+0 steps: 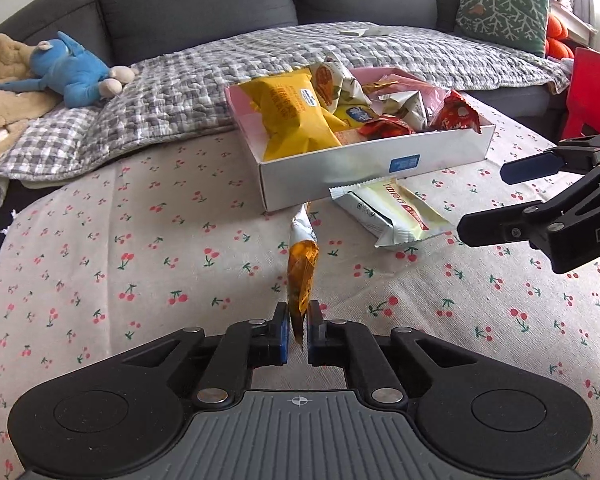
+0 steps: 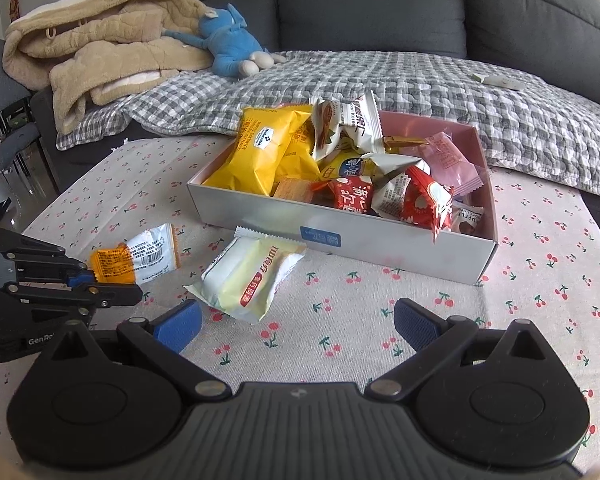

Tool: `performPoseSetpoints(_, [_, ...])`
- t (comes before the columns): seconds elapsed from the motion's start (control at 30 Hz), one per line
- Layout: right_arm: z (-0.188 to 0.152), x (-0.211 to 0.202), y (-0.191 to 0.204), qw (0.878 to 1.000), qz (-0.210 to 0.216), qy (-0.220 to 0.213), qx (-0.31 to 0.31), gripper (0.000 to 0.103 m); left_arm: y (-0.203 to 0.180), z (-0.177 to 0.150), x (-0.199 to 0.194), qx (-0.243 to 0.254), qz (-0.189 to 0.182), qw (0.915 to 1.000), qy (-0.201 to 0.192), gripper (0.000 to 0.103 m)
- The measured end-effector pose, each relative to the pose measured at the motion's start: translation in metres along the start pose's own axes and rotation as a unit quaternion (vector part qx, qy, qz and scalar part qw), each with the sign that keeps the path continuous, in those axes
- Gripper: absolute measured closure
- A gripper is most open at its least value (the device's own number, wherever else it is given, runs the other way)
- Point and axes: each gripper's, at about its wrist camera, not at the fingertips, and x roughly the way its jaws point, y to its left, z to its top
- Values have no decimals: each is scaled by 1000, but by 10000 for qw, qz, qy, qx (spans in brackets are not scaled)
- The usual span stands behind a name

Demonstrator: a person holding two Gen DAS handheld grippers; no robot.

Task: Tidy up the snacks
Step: 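Grasp the small orange packet with the left gripper while the right grasps the white-green packet, then carry both packets into the pink box and open both grippers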

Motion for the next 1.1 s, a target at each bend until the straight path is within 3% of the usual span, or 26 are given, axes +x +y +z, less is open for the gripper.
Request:
performPoseSetpoints(0.1, [0, 3, 4, 10000, 45, 53, 14, 1, 4, -1, -4, -74, -271, 9996, 10, 87])
performPoseSetpoints(0.27, [5, 13, 14, 9999, 115, 68, 100, 2, 14, 1, -1, -508, -492, 9975, -15, 52])
performPoseSetpoints(0.3, [6, 16, 16, 9998, 114, 57, 123, 4, 17, 2, -1, -613, -451, 9971, -44, 51])
performPoseSetpoints(0.53, [11, 40, 19, 9983, 108, 82, 567, 19, 26, 5, 1, -884, -189, 9958, -141, 51])
performPoseSetpoints(0.67, [12, 47, 27, 9992, -88, 3, 383, 24, 24, 3, 9, -884, -122, 9960, -48, 50])
performPoseSetpoints(0.9, [10, 44, 31, 9997, -225, -51, -9, 50, 15, 5, 21, -736, 68, 9973, 10, 51])
performPoseSetpoints(1.1, [9, 37, 24, 9998, -210, -16, -37, 58, 8, 9, 23, -588, 192, 9981, 40, 59])
